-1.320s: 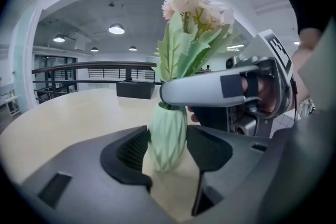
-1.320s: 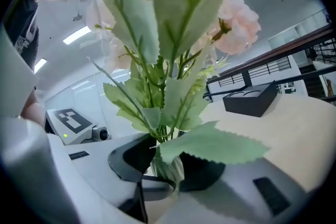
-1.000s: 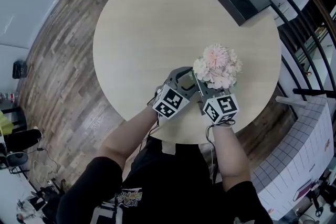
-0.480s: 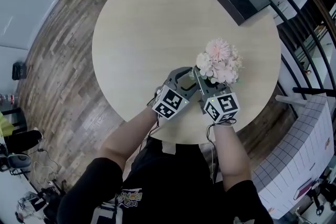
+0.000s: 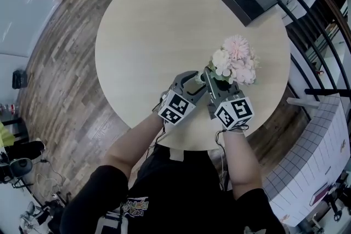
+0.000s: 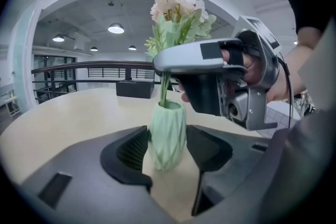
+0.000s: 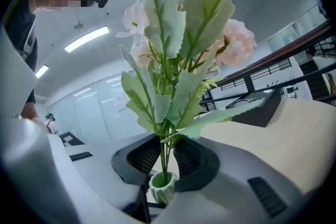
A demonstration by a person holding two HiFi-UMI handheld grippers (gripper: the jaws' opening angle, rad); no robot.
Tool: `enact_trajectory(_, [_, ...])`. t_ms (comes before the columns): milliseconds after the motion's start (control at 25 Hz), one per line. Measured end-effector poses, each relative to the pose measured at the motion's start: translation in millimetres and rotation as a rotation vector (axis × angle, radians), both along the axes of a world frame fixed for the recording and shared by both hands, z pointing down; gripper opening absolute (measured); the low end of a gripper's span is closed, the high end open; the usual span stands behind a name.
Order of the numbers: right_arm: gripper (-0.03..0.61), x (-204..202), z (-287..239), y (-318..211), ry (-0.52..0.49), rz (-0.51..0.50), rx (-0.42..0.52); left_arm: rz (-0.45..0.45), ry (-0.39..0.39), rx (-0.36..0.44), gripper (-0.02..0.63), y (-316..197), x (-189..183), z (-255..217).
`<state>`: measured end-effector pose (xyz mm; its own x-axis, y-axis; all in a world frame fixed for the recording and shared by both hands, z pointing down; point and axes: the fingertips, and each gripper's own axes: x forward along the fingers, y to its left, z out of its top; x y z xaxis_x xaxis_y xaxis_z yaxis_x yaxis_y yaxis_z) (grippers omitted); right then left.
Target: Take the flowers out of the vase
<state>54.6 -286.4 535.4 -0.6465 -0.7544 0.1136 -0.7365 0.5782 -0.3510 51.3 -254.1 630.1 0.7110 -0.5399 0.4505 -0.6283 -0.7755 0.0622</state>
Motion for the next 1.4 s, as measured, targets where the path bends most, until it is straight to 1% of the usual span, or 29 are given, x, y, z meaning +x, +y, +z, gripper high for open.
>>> enact_trajectory(240, [0.083,11,-31,-3,-0.068,0.041,0.025,0.000,-0.012,-0.015,0.235,1,-3,1])
enact_trajectory(560, [0.081,23,-61,0,-0.089,0.077,0.050,-0.013,-0.019,-0.026,0.235,2,-5,3])
enact_trajectory(840, [0.081,39,-77,1,-0.133,0.133,0.038,-0.010,0.010,-0.005,0.236,5,-5,-10])
enact_trajectory(1080, [0.080,52,-89,4,-0.156,0.174,0.030,-0.015,0.026,-0.003,0.236,14,-15,-19])
enact_trajectory(1240, [0.080,55,-100,9,-0.160,0.189,0.043,-0.028,0.044,0.005,0.236,21,-28,-32])
enact_trajectory(1400, [0.080,57,-111,18,-0.174,0.199,0.041,-0.052,0.096,-0.031,0.235,34,-44,-48])
